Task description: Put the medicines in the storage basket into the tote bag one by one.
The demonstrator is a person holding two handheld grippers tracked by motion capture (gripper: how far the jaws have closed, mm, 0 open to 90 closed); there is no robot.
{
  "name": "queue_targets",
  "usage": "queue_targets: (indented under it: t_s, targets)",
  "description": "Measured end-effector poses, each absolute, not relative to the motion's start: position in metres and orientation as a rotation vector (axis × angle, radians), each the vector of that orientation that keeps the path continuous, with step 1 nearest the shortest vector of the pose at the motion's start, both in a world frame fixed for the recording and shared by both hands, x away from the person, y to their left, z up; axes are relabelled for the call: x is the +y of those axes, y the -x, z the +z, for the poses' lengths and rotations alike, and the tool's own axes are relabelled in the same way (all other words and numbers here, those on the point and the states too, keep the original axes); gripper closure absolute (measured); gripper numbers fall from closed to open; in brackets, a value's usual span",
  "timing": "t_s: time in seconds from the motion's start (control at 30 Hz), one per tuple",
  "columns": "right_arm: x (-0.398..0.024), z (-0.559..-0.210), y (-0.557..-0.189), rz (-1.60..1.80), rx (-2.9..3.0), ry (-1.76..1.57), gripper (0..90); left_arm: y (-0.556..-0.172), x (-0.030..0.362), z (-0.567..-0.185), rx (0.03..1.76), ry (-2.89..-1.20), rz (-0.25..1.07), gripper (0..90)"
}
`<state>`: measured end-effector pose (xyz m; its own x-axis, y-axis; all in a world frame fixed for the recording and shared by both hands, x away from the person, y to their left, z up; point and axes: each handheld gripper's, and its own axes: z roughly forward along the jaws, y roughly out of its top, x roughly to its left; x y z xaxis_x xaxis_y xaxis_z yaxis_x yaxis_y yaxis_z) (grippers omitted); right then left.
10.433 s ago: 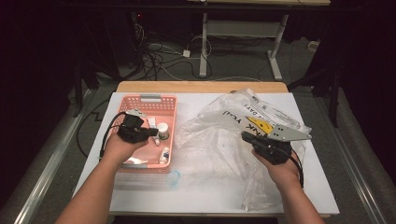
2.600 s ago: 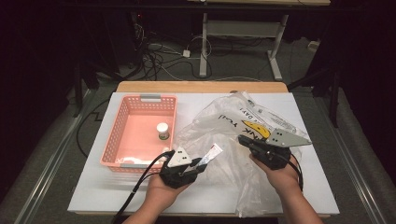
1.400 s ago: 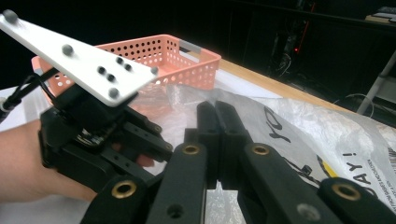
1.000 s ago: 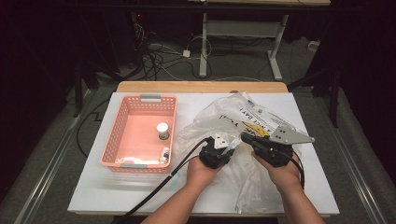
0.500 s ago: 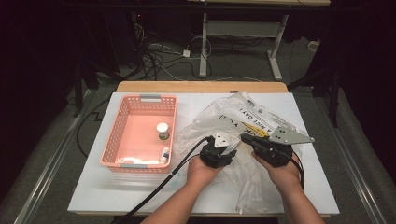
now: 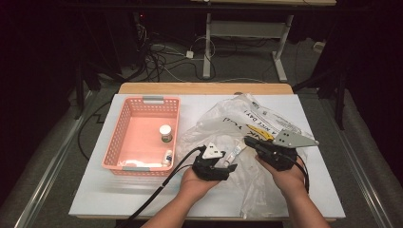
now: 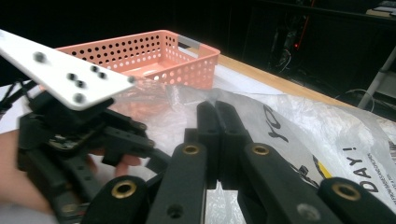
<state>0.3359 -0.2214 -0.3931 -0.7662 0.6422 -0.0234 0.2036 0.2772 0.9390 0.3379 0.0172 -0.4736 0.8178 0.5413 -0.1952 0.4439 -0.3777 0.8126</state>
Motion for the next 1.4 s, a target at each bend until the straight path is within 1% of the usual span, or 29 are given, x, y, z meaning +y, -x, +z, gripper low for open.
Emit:
queue_targets:
  t_s: [0.13, 0.23, 0.33, 0.4, 0.5, 0.87, 1.0, 1.27, 1.4]
  targets:
    - [-0.221, -0.393, -0.335, 1.49, 2.155, -0.762, 90.0, -0.329, 0.024, -0.472, 0.724, -2.027, 0.128, 24.9]
    - [-0.221, -0.393, -0.335, 1.489, 2.155, -0.764, 90.0, -0.324, 0.029, -0.471, 0.731, -2.046, 0.109, 15.9]
    - [-0.221, -0.393, -0.335, 1.489, 2.154, -0.766, 90.0, -0.316, 0.035, -0.469, 0.737, -2.043, 0.104, 12.9]
    - [-0.221, -0.393, -0.335, 1.488, 2.154, -0.766, 90.0, -0.309, 0.038, -0.465, 0.738, -2.043, 0.101, 5.7]
    - [-0.221, -0.393, -0.334, 1.488, 2.154, -0.766, 90.0, -0.3, 0.044, -0.46, 0.733, -2.036, 0.111, 0.0]
    - [-0.221, -0.393, -0.334, 1.487, 2.15, -0.768, 90.0, -0.281, 0.078, -0.445, 0.739, -2.005, 0.15, 0.0]
    - [-0.221, -0.392, -0.334, 1.49, 2.148, -0.769, 90.0, -0.278, 0.09, -0.444, 0.768, -1.987, 0.141, 0.0]
    - [-0.223, -0.392, -0.333, 1.491, 2.145, -0.764, 90.0, -0.272, 0.106, -0.435, 0.782, -1.977, 0.182, 0.0]
    - [-0.224, -0.391, -0.333, 1.495, 2.144, -0.763, 90.0, -0.273, 0.119, -0.431, 0.816, -1.942, 0.208, 0.0]
